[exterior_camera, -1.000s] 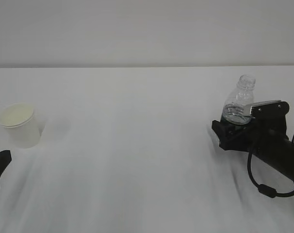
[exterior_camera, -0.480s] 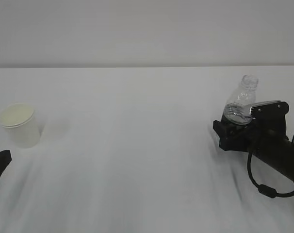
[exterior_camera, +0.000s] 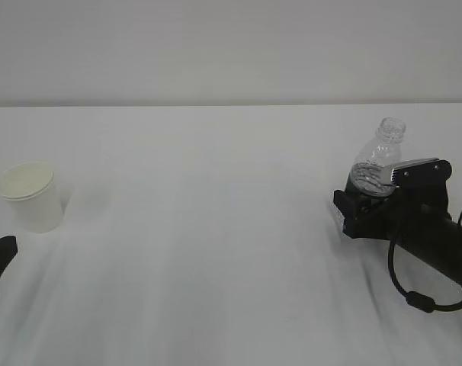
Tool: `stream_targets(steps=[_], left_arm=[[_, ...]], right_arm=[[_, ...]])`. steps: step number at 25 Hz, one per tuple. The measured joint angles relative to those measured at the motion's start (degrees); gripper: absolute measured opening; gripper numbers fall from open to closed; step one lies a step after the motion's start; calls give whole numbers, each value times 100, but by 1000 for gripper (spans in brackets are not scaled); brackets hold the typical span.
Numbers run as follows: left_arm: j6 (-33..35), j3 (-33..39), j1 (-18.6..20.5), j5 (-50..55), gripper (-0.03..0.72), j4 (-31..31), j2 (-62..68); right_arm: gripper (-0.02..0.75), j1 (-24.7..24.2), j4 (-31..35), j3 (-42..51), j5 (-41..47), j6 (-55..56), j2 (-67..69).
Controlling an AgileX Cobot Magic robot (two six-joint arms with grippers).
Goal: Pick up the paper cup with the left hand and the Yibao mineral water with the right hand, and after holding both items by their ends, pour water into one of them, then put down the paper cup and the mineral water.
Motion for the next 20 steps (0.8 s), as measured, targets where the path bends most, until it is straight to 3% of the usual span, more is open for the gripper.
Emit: stream_targets(steps=[5, 20], left_arm=[[0, 0, 0, 0, 540, 10, 0], [0, 0, 0, 0, 539, 9, 0]], right_arm=[[449, 0, -74, 0, 0, 0, 0], [438, 0, -302, 67, -72, 106, 0]])
